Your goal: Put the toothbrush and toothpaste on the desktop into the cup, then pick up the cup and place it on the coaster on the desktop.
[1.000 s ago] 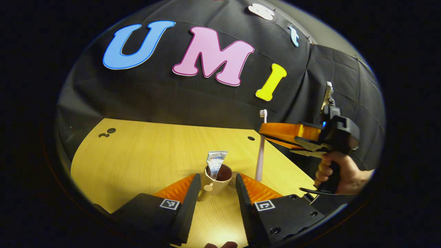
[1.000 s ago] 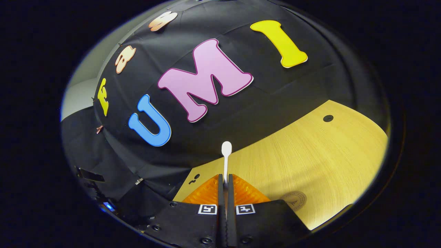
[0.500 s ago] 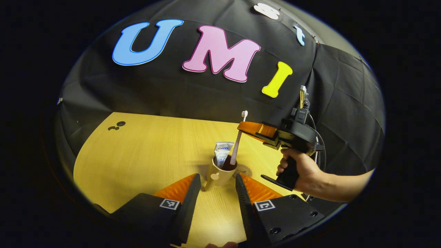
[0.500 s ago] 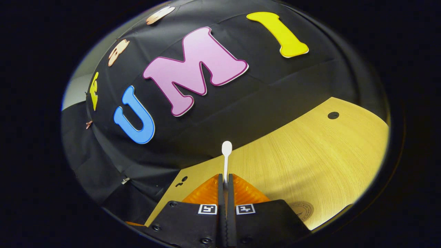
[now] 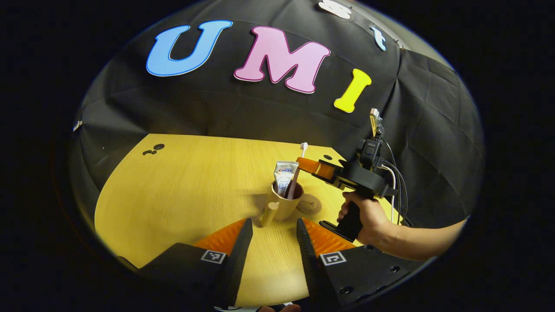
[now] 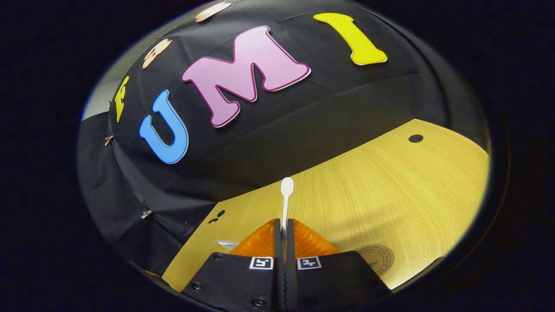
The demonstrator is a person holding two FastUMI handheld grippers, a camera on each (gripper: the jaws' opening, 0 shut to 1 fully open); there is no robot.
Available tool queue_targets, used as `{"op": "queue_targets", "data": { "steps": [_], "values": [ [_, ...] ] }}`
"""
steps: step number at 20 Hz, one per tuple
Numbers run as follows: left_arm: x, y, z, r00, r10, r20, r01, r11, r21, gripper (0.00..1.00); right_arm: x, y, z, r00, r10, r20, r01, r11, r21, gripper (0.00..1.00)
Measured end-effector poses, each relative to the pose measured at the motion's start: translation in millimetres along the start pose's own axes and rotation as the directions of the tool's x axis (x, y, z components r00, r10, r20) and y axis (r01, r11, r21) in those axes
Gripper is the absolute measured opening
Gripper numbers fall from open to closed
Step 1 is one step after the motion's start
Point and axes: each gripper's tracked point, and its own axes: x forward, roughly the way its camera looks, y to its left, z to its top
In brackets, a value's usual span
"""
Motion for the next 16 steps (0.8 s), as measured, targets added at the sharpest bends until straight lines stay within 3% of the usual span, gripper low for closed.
{"op": "queue_targets", "data": {
  "steps": [13, 16],
  "values": [
    [-4, -4, -3, 0.999, 0.025, 0.028, -0.025, 1.0, -0.006, 0.64, -43, 6, -34, 0.99, 0.006, -0.144, -0.007, 1.0, -0.003, 0.08],
    [-1, -12, -11, 1.0, -0.004, -0.01, 0.004, 1.0, -0.011, 0.64, -46, 6, -43, 0.984, 0.003, -0.181, -0.002, 1.0, 0.002, 0.18]
  ]
}}
